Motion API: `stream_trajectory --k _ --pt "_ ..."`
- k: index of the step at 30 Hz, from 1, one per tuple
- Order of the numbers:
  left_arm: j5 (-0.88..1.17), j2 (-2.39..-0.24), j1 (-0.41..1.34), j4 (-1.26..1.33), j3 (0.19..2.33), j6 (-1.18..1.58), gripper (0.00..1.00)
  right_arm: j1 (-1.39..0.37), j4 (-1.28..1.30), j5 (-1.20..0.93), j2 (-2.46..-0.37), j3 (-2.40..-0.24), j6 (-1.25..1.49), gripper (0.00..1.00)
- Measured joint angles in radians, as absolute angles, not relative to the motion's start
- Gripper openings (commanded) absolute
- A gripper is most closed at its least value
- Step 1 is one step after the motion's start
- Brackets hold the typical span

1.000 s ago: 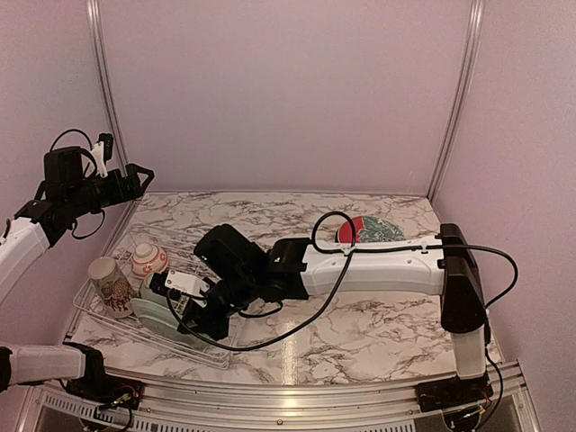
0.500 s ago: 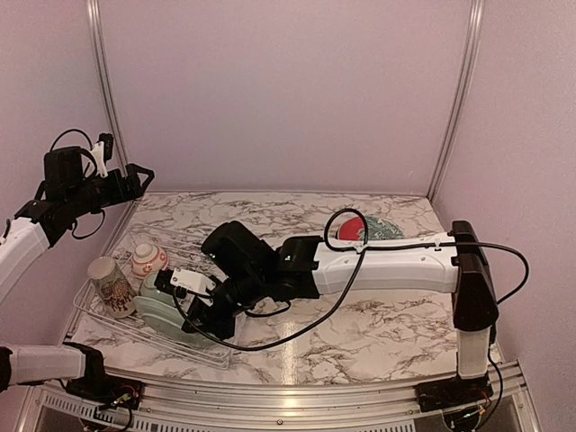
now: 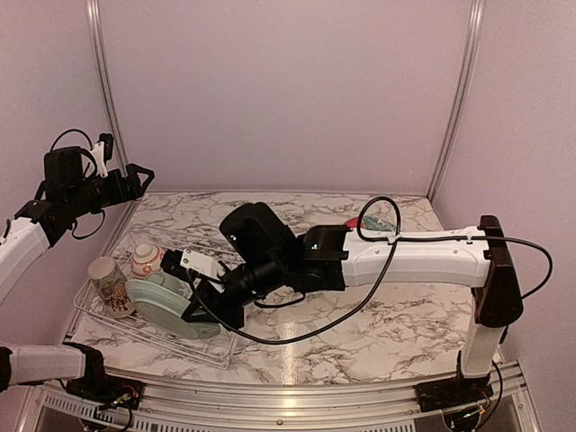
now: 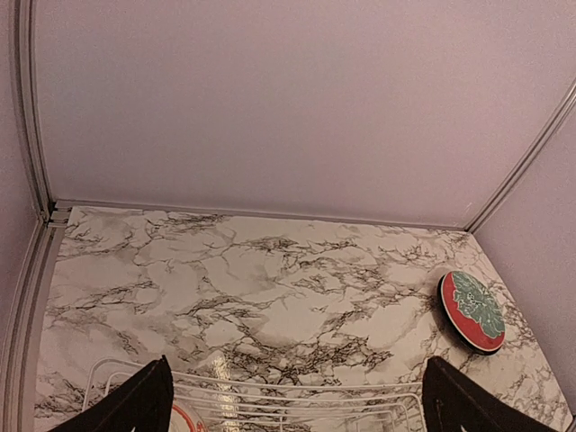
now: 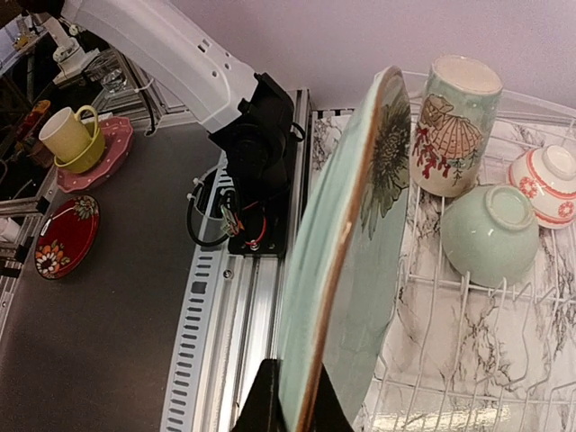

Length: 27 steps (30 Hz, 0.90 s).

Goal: Unload the mixed dishes from the dish rack
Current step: Grab the plate from the dish rack, then place the plate with another plate.

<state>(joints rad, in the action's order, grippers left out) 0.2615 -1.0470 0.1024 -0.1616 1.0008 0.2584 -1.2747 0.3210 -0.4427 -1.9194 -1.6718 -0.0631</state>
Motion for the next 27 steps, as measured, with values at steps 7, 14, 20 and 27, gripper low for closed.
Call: stream_trajectory --k 7,14,20,27 --pt "0.261 -1.047 0.102 -0.162 1.001 0.259 0.99 -1.24 0.276 -0.409 -1.811 -1.592 -0.059 0.0" --pt "0.262 -1.055 0.102 -0.162 1.001 0.259 0.99 -1.135 0.205 -0.315 -1.691 -1.519 -0.058 0.0" --pt "0.261 -1.056 0.102 -0.162 1.001 0.258 0.99 -1.132 0.21 -0.034 -1.658 -1.512 -0.092 0.0" --pt "0.262 -1.056 0.101 -0.162 1.001 0.258 0.99 -1.05 0.303 0.351 -1.657 -1.499 -0.143 0.0"
